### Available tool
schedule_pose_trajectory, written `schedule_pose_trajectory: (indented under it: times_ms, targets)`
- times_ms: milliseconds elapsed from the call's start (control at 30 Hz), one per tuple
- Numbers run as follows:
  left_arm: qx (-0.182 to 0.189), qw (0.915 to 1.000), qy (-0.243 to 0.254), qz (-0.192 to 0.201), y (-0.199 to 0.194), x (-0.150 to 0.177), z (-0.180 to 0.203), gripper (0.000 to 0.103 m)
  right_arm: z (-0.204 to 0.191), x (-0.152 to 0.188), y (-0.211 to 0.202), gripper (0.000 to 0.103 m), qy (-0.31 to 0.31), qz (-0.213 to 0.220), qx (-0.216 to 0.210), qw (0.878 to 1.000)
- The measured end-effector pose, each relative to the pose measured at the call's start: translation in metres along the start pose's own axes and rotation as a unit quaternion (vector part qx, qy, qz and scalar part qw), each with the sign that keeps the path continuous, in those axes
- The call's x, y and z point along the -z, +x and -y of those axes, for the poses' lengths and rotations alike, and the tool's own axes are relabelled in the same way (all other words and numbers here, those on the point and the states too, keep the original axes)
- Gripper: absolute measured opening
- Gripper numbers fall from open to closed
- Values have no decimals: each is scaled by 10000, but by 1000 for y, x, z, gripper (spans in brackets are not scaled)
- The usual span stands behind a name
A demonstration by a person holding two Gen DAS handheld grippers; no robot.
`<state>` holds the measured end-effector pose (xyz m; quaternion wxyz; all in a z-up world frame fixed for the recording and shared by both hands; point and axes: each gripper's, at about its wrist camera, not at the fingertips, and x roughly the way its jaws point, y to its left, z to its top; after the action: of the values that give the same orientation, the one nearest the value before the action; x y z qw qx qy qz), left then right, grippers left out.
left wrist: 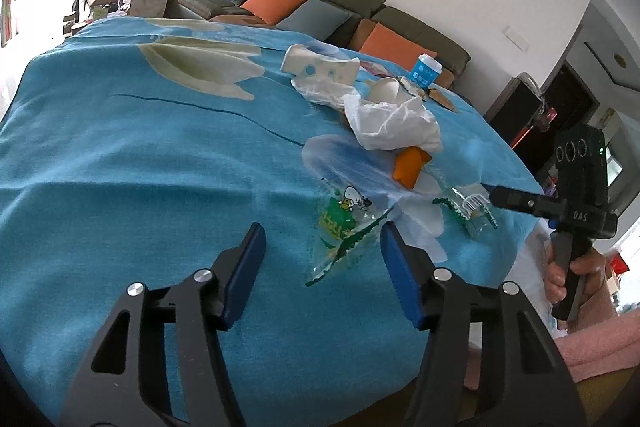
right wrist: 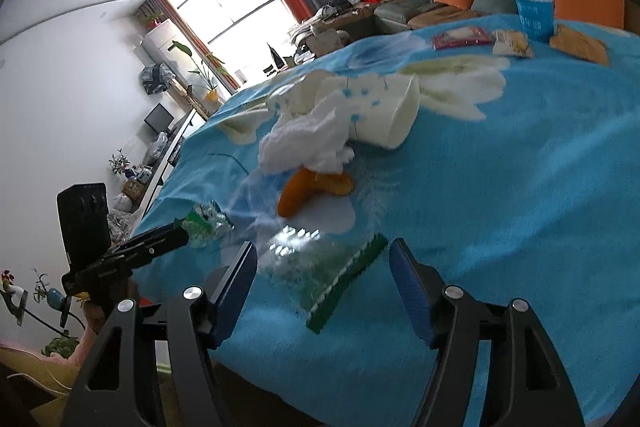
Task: Collect trash
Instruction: 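Grasp a green-printed plastic bag with the left tool while the right tool grasps another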
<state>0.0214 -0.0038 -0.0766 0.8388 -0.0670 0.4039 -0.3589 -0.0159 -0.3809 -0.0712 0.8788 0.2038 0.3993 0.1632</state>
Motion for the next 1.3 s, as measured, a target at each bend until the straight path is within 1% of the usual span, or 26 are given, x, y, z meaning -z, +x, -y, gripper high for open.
schedule_pose_trajectory:
  times_ms: [233, 333, 433, 500, 533, 567, 600, 733, 800, 867, 1000, 1300]
  targets:
    - [34, 9999, 124, -65, 0, 3, 7, 52, -5, 6, 6, 66, -12, -74, -105, 9999]
    - [47, 9999, 117, -85, 1, 4, 8, 49, -4, 6, 8, 64, 6, -92, -131, 9999]
    - [81, 9998, 139, -105, 1, 5, 9, 44, -5, 6, 11, 57, 29, -91, -171, 9998]
    - [99, 9998, 139, -128, 1, 6, 9, 36, -5, 7, 12, 42, 32, -111, -184, 9998]
    - [95, 9998, 122, -148, 2, 6, 9, 33, -5, 7, 13, 40, 44, -122, -188, 9997]
    - [61, 9998, 87, -142, 2, 6, 8, 33, -4, 7, 14, 36, 54, -132, -199, 9997]
    - [47, 9999, 69, -126, 1, 6, 7, 31, -4, 6, 15, 29, 62, -131, -197, 9997]
    - [26, 10000, 69, -66, -2, 6, 7, 27, -9, 6, 14, 28, -22, -59, -236, 9997]
    - [-5, 9999, 94, -42, -4, 6, 8, 25, -12, 5, 14, 11, -75, -39, -275, 9996]
    - [-15, 9999, 114, 11, -7, 6, 9, 22, -14, 3, 13, 11, -102, -18, -304, 9995]
    - [-85, 9998, 157, 112, -14, 5, 10, 21, -23, -1, 16, 9, -221, 18, -384, 9990]
    - [-368, 9983, 223, 388, -43, 5, 7, 20, -51, -12, 32, 7, -455, 26, -713, 9964]
